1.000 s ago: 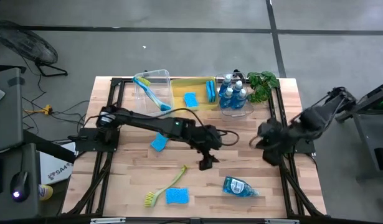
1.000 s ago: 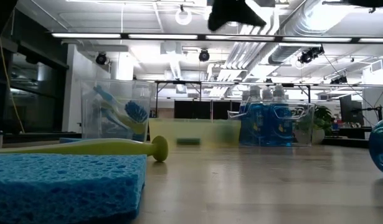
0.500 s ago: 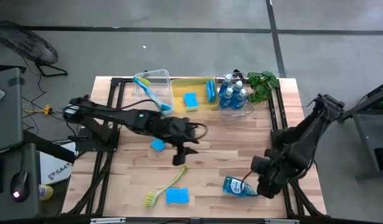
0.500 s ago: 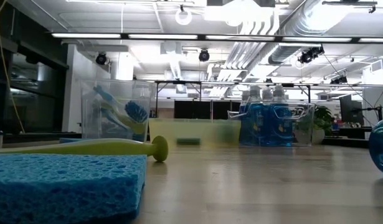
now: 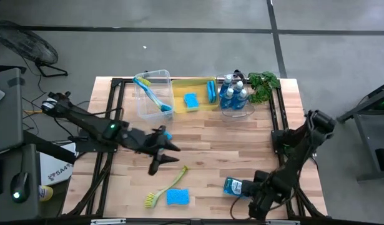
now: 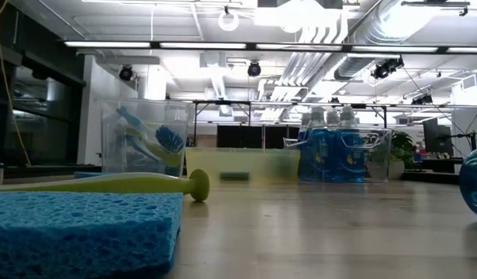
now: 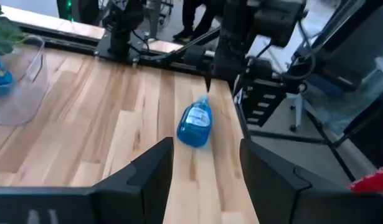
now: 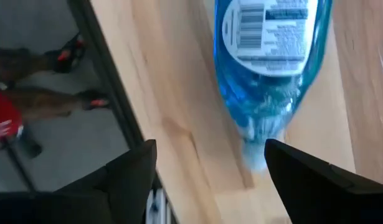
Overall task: Pick & Place Kitchen Sink Supplies
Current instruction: Put the blue dishwasher liquid into the transparent bin
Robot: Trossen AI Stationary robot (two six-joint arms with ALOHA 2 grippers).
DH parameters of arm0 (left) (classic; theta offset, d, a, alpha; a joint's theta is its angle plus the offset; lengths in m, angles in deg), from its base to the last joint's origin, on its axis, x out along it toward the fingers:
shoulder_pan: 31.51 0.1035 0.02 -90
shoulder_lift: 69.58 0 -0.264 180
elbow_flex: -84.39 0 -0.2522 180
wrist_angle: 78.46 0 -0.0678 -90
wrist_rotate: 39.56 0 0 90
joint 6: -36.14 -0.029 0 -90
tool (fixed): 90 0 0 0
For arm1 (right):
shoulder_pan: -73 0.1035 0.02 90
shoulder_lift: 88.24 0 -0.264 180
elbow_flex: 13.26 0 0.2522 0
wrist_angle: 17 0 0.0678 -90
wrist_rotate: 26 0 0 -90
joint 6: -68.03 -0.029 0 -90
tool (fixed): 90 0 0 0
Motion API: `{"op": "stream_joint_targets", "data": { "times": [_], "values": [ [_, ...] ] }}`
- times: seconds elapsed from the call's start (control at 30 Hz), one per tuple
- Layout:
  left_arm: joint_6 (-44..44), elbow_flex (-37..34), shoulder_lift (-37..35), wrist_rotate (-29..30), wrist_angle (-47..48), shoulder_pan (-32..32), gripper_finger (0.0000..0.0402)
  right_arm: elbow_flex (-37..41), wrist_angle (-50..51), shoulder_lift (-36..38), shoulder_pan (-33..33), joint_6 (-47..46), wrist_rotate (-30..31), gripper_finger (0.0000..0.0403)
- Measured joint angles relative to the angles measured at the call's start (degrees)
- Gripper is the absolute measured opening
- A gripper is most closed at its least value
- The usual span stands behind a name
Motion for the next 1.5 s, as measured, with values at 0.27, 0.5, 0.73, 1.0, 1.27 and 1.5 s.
{"op": "stream_joint_targets", "data": {
  "times": [0.27, 0.5, 0.73, 1.0, 1.27, 1.5],
  "values": [
    [4.12, -3.98, -2.75, 9.68, -0.31, -8.23, 0.0182, -0.02, 1.73, -1.60, 4.82, -2.91, 13.20, 0.0292],
    [5.69, -4.52, -2.79, 15.89, -0.40, -13.40, 0.0182, -0.02, 6.14, -2.97, 12.89, -12.92, 22.58, 0.0292],
    [6.08, -4.52, -2.79, 19.63, -0.46, -15.24, 0.0182, 0.00, 6.80, -8.38, 16.03, -12.37, 24.49, 0.0291],
    [7.19, -4.52, -2.79, 19.64, -0.47, -15.17, 0.0182, 0.00, 5.78, -12.52, 15.70, -15.13, 26.54, 0.0291],
    [7.20, -4.52, -2.79, 20.63, -0.44, -15.09, 0.0182, 0.00, 4.85, -14.56, 14.61, -15.91, 27.54, 0.0291],
    [7.16, -4.52, -2.79, 20.80, -0.44, -15.09, 0.0182, 1.87, 0.20, -15.15, 11.84, -15.56, 26.86, 0.0290]
  ]
}}
